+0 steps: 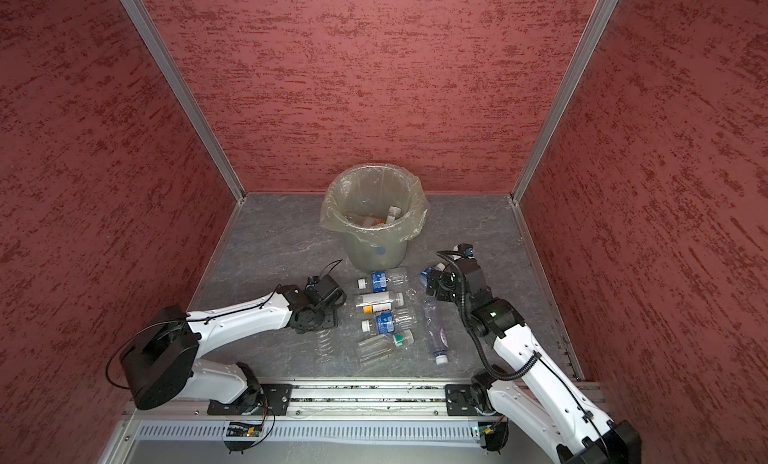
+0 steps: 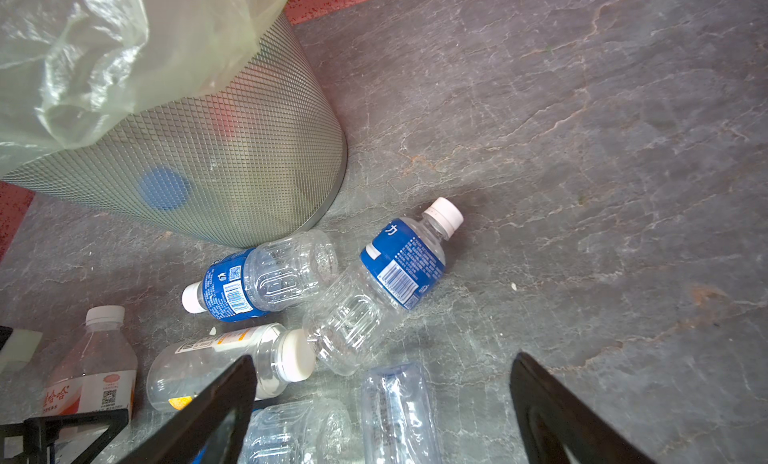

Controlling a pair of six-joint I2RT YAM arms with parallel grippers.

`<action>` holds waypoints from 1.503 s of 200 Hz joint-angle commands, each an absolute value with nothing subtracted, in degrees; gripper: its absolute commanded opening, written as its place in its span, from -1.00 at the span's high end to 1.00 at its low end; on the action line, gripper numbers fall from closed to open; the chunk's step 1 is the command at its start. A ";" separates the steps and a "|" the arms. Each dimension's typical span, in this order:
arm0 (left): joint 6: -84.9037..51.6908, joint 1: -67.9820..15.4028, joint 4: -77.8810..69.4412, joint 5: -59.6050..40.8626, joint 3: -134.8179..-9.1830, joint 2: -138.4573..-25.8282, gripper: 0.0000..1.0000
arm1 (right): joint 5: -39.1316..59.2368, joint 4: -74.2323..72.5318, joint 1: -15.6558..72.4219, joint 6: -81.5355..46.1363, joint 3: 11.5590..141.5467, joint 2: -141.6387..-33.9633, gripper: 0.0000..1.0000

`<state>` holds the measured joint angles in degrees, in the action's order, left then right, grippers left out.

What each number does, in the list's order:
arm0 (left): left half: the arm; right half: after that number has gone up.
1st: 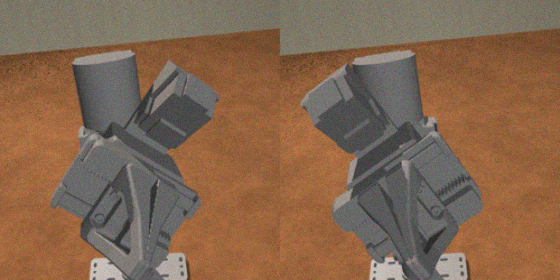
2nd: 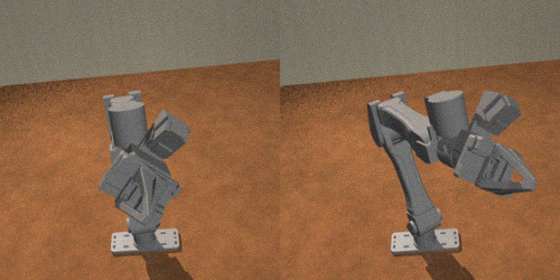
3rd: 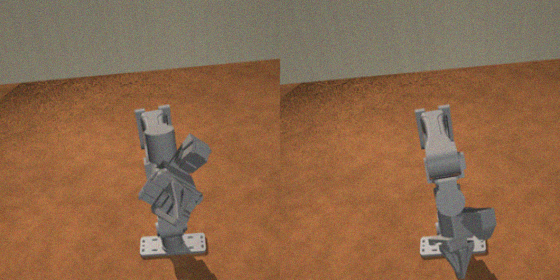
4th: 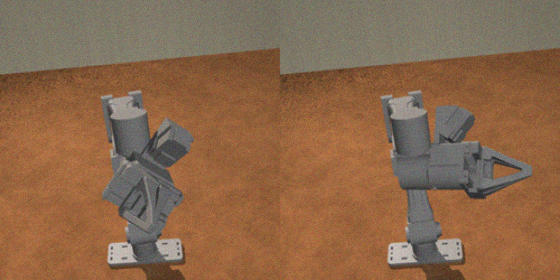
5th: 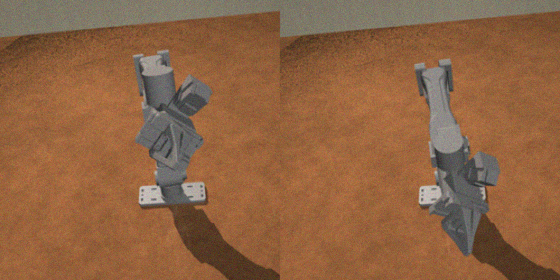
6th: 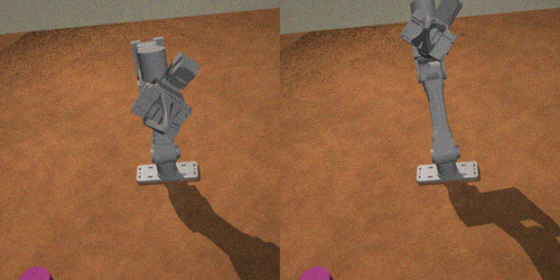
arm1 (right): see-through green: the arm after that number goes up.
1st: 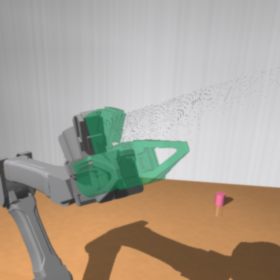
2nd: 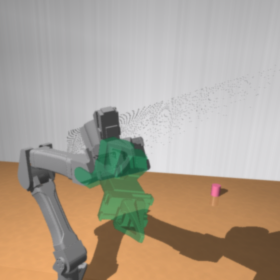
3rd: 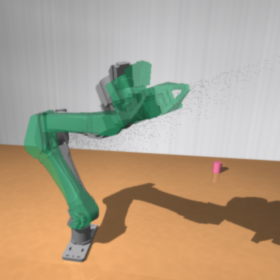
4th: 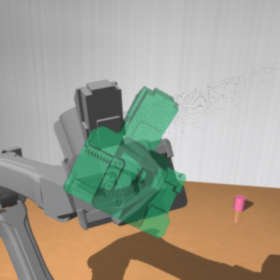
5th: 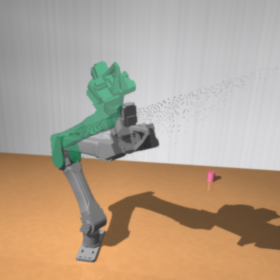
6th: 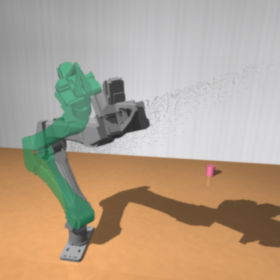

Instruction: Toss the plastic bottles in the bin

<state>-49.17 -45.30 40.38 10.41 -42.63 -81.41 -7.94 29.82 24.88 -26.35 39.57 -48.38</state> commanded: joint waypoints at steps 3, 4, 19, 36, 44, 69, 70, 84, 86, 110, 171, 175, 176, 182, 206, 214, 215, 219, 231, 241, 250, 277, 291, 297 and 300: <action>-47.88 -44.28 39.32 8.30 -41.67 -81.72 -0.43 | -8.37 29.00 24.36 -26.54 39.40 -47.94 -0.91; -47.85 -44.20 39.30 8.19 -41.66 -81.68 -0.43 | -8.40 29.00 24.39 -26.54 39.39 -47.97 -0.91; -46.94 -42.87 38.75 6.32 -41.32 -81.39 -0.43 | -8.42 28.92 24.35 -26.54 39.31 -47.83 -0.91; -45.78 -41.56 38.69 4.44 -41.35 -81.04 -0.43 | -8.44 28.92 24.34 -26.62 39.37 -47.84 -0.91; -45.27 -41.10 39.01 3.69 -41.52 -81.09 -0.43 | -8.49 28.92 24.29 -26.63 39.28 -47.80 -0.91; -44.01 -39.58 39.49 1.38 -41.85 -81.59 -0.44 | -8.46 29.00 24.32 -26.63 39.28 -47.61 -0.91; -44.02 -39.48 39.43 1.26 -41.89 -81.58 -0.44 | -8.45 29.00 24.33 -26.63 39.24 -47.62 -0.91; -43.55 -38.88 39.11 0.05 -41.78 -81.83 -0.45 | -8.51 29.00 24.33 -26.63 39.28 -47.54 -0.91; -43.52 -38.86 39.07 0.01 -41.80 -81.85 -0.45 | -8.52 29.00 24.34 -26.63 39.24 -47.55 -0.91; -42.57 -38.38 39.07 -1.19 -41.97 -82.88 -0.45 | -8.53 29.00 24.34 -26.72 39.20 -47.31 -0.91; -42.53 -38.32 37.05 -1.93 -40.64 -81.73 -0.08 | -8.57 28.92 24.39 -26.67 39.07 -47.27 -0.91; -42.63 -38.30 36.92 -1.93 -40.46 -81.18 -0.07 | -8.54 28.92 24.35 -26.66 39.07 -47.31 -0.91; -42.71 -38.31 36.83 -1.89 -40.40 -81.02 -0.07 | -8.54 28.92 24.35 -26.69 39.09 -47.30 -0.91; -42.87 -38.31 36.54 -1.69 -40.13 -80.03 -0.06 | -8.60 28.92 24.35 -26.64 39.11 -47.33 -0.91; -43.03 -38.30 35.42 -0.76 -38.99 -74.66 -0.04 | -8.61 28.92 24.26 -26.66 39.25 -47.46 -0.91; -42.90 -38.18 35.71 -0.17 -39.03 -72.75 -0.04 | -8.69 29.00 24.35 -26.63 39.28 -47.42 -0.91; -42.89 -38.16 35.70 -0.09 -39.03 -72.50 -0.04 | -8.69 29.00 24.30 -26.63 39.29 -47.40 -0.91; -42.72 -38.21 35.85 0.26 -39.11 -71.51 -0.03 | -8.68 29.00 24.34 -26.63 39.29 -47.39 -0.91; -42.28 -38.06 36.19 1.39 -39.20 -68.44 -0.03 | -8.62 29.00 24.32 -26.63 39.21 -47.39 -0.91; -41.81 -38.02 36.54 2.39 -39.20 -65.92 -0.03 | -8.61 29.00 24.32 -26.63 39.20 -47.44 -0.91; -41.31 -37.84 36.65 3.16 -39.28 -63.73 -0.02 | -8.65 29.00 24.30 -26.65 39.27 -47.42 -0.91; -39.11 -37.55 36.75 5.13 -39.24 -57.44 0.04 | -8.61 29.00 24.34 -26.55 39.21 -47.49 -0.91; -37.81 -37.18 36.95 5.59 -39.59 -54.76 0.06 | -8.62 29.00 24.34 -26.54 39.28 -47.52 -0.90; -37.31 -37.18 37.16 5.94 -39.79 -53.78 0.06 | -8.66 29.00 24.35 -26.55 39.25 -47.39 -0.90; -37.08 -37.08 37.23 6.13 -39.86 -53.30 0.06 | -8.62 29.00 24.36 -26.54 39.27 -47.45 -0.90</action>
<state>-40.36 -37.71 37.01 3.46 -39.07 -56.77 -7.97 29.82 24.88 -26.35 39.57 -47.99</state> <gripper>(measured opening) 0.510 0.953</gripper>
